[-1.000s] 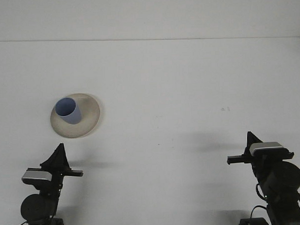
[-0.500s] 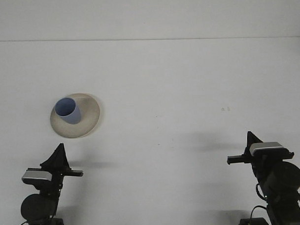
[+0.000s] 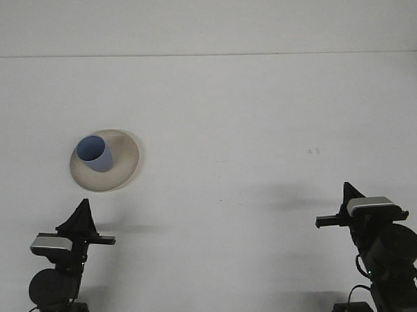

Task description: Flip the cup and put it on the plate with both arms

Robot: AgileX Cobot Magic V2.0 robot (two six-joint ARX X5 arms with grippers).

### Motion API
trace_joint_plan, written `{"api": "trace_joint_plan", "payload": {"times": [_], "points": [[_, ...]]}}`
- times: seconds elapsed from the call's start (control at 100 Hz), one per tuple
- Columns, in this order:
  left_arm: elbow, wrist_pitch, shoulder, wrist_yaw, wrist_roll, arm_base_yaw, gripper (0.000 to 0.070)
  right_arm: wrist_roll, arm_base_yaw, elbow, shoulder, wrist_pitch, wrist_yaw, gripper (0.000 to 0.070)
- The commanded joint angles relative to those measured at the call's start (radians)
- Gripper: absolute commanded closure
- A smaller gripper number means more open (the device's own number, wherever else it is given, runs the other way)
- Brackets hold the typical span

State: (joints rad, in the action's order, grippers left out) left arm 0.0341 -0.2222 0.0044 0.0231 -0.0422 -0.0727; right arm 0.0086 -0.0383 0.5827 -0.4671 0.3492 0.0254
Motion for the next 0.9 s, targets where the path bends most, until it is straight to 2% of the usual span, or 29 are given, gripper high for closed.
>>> {"api": "trace_joint_plan", "payload": {"times": [0.0,0.34,0.59,0.77,0.89], "points": [[-0.020,-0.010,-0.001,0.000,0.007,0.000,0.0688,0.017,-0.002,0.012,-0.003,-0.013,0.000,0.0700],[-0.020,-0.010,-0.001,0.000,0.007,0.000,0.0688,0.017,0.001,-0.018,0.100,-0.021,0.000,0.0700],[-0.020,-0.010,-0.001,0.000,0.007,0.000,0.0688,0.017,0.002,-0.229,0.312,-0.184,0.000,0.0700],[-0.020,-0.010,-0.001,0.000,0.007,0.000,0.0688,0.018,0.002,-0.364,0.466,-0.195,0.000,0.0700],[-0.020,-0.009,-0.001,0.000,0.007,0.000,0.0688,0.023,0.007,-0.417,0.466,-0.214,0.000,0.0700]]}}
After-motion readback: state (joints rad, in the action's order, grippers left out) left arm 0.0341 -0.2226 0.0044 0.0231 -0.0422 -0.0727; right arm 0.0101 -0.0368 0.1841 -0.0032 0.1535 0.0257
